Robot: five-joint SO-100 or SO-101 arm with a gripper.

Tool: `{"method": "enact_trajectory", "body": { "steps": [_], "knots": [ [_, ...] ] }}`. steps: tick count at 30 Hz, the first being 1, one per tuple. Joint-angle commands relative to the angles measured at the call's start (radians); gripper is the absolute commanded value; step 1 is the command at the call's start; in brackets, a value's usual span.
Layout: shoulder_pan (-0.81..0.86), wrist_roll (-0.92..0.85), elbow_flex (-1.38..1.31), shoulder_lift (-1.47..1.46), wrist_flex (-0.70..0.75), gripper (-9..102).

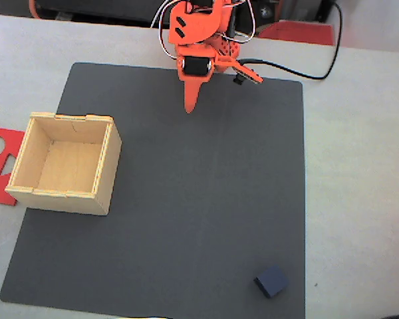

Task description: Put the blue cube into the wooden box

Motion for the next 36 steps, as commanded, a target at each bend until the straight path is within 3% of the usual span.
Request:
{"method": "enact_trajectory", "body": {
  "steps": [1,15,18,21,23,25,29,36],
  "knots": [
    [-0.041,-0.014,-0.002,0.012,-0.011,0],
    [-0.035,-0.006,0.003,0.012,-0.041,2],
    [0.051,-0.005,0.003,0.012,-0.115,16],
    [0.058,-0.034,-0.049,-0.186,-0.285,17],
    [0.083,-0.018,-0.212,-0.531,-0.419,18],
    [0.130,0.026,-0.500,-0.943,-0.459,19],
    [0.152,0.094,-1.135,-1.545,-0.278,21],
    [-0.011,-0.066,-1.706,-1.933,-0.087,23]
  ]
}}
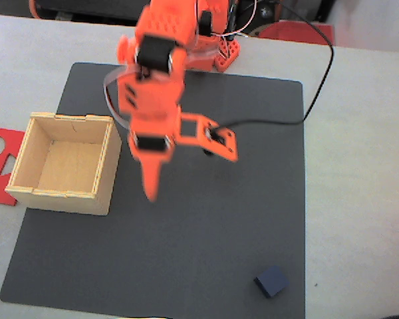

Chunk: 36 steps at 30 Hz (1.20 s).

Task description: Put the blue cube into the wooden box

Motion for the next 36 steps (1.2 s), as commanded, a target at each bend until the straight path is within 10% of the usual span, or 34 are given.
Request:
{"method": "enact_trajectory", "body": {
  "steps": [1,8,16,36],
  "knots": [
    [-0.074,-0.112,-0.272,-0.124,0.051,23],
    [-0.152,-0.342,-0.597,-0.396,0.107,25],
    [-0.169,-0.442,-1.568,-1.015,0.364,27],
    [-0.356,-0.400,-1.756,-1.210,0.222,35]
  ]
}}
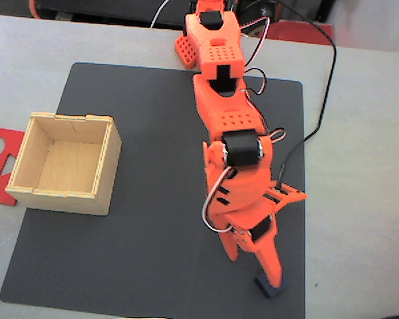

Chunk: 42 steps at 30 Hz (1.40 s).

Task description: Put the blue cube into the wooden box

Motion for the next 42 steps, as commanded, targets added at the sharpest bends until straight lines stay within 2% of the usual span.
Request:
{"method": "enact_trajectory", "body": {
  "steps": [1,13,20,27,38,40,42],
  "knots": [
    [-0.006,-0.002,-0.133,-0.060,-0.054,34],
    [-0.008,0.018,-0.133,-0.133,-0.262,31],
    [-0.051,0.014,-0.133,-0.156,-0.164,32],
    [-0.098,-0.044,-0.127,-0.146,-0.075,26],
    [-0.091,-0.051,-0.127,-0.147,-0.095,3],
    [-0.084,-0.044,-0.130,-0.140,-0.091,4],
    [-0.066,-0.031,-0.130,-0.117,-0.094,20]
  ]
}}
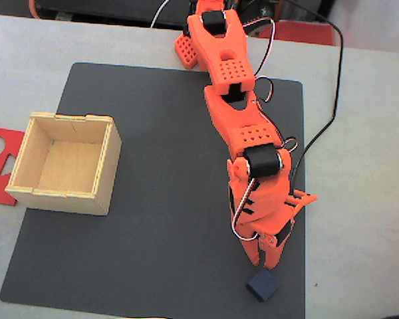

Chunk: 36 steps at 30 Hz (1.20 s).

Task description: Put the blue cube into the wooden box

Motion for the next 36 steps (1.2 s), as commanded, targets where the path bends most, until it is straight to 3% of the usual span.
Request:
{"method": "enact_trajectory", "body": {
  "steps": [1,6,17,23,29,36],
  "knots": [
    [0.035,0.028,-0.040,0.072,-0.021,24],
    [0.097,0.052,-0.040,0.098,-0.118,31],
    [0.109,0.021,-0.037,0.049,-0.202,31],
    [0.064,0.014,-0.037,0.018,-0.187,26],
    [0.032,-0.017,-0.037,0.003,-0.175,0],
    [0.054,0.025,-0.041,0.017,-0.107,0]
  ]
}}
